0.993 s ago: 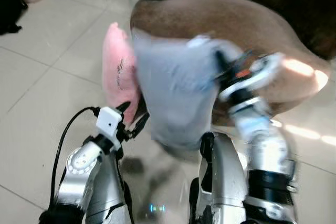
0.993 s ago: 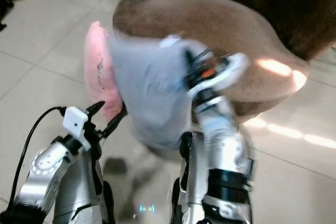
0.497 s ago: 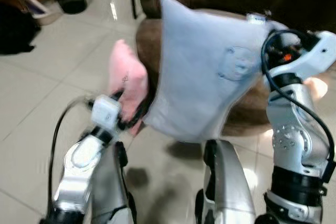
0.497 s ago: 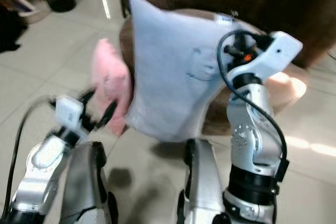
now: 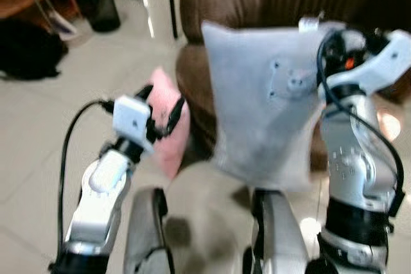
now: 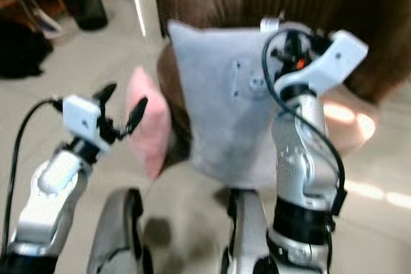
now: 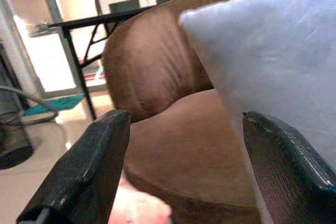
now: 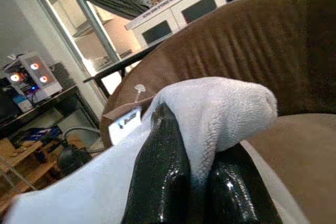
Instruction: Move the pillow to the sofa from floor
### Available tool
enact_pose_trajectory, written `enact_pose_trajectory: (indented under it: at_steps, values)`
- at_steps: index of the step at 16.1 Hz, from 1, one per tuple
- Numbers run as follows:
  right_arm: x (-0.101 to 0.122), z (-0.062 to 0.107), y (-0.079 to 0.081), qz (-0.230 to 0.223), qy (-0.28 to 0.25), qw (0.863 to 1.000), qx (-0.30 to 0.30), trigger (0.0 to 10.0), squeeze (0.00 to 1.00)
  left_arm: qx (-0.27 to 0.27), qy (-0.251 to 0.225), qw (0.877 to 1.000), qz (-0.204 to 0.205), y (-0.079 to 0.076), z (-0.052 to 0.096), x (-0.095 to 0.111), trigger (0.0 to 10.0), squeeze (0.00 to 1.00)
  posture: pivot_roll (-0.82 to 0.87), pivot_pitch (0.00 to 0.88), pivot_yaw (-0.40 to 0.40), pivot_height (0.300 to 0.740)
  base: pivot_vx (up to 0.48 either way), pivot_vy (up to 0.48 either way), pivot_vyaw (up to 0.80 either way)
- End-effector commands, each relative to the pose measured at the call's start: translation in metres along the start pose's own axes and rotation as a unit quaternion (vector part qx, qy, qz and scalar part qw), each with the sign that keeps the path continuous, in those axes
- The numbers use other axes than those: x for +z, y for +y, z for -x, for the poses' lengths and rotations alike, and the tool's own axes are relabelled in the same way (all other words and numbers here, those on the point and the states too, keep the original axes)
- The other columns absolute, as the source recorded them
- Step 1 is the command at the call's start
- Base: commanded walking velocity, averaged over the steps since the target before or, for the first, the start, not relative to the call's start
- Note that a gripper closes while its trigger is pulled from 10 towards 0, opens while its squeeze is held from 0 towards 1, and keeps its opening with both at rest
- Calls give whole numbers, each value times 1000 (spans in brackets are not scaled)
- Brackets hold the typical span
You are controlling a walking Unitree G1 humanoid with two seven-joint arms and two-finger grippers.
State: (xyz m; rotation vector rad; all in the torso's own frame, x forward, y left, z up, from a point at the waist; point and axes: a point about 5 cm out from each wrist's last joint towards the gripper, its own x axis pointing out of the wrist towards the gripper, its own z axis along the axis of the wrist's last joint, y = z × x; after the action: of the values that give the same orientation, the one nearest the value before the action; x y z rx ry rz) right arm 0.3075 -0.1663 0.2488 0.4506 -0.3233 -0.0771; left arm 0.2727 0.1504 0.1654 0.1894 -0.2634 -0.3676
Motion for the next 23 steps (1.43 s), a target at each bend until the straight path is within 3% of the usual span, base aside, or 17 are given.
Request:
enact_pose_trajectory:
  at_steps: [1, 5, 14, 17, 19, 20, 23]
  values:
    - [12, -2, 6, 6, -31, 999, 12, 10000, 0, 3, 6, 1000, -17, 2, 1, 1, 10000, 0, 10, 25, 0, 581, 0, 0, 0]
    - [0, -1, 1, 30, -1, 999, 12, 10000, 0, 14, 32, 999, -24, 1, 3, -4, 10000, 0, 10, 27, -3, 616, 0, 0, 0]
    - [-21, 8, -1, 68, 45, 996, 47, 10000, 0, 27, 42, 998, -32, -5, 2, -4, 10000, 0, 12, 41, -10, 686, 0, 0, 0]
    - [10, -4, 11, 19, -10, 998, 56, 10000, 0, 19, 41, 998, -33, -7, 1, -3, 10000, 0, 9, 39, -3, 711, 0, 0, 0]
    - [21, -8, 12, 12, -28, 998, 60, 10000, 0, 17, 41, 998, -33, -8, 0, -3, 10000, 0, 8, 36, -2, 726, 0, 0, 0]
    - [18, -9, 9, 14, -25, 998, 57, 10000, 0, 18, 41, 999, -30, -9, 0, -3, 10000, 0, 7, 33, -4, 736, 0, 0, 0]
    - [-17, 6, 0, 43, 38, 997, 44, 10000, 0, 23, 43, 998, -39, -9, 1, -3, 10000, 0, 9, 26, -1, 740, 0, 0, 0]
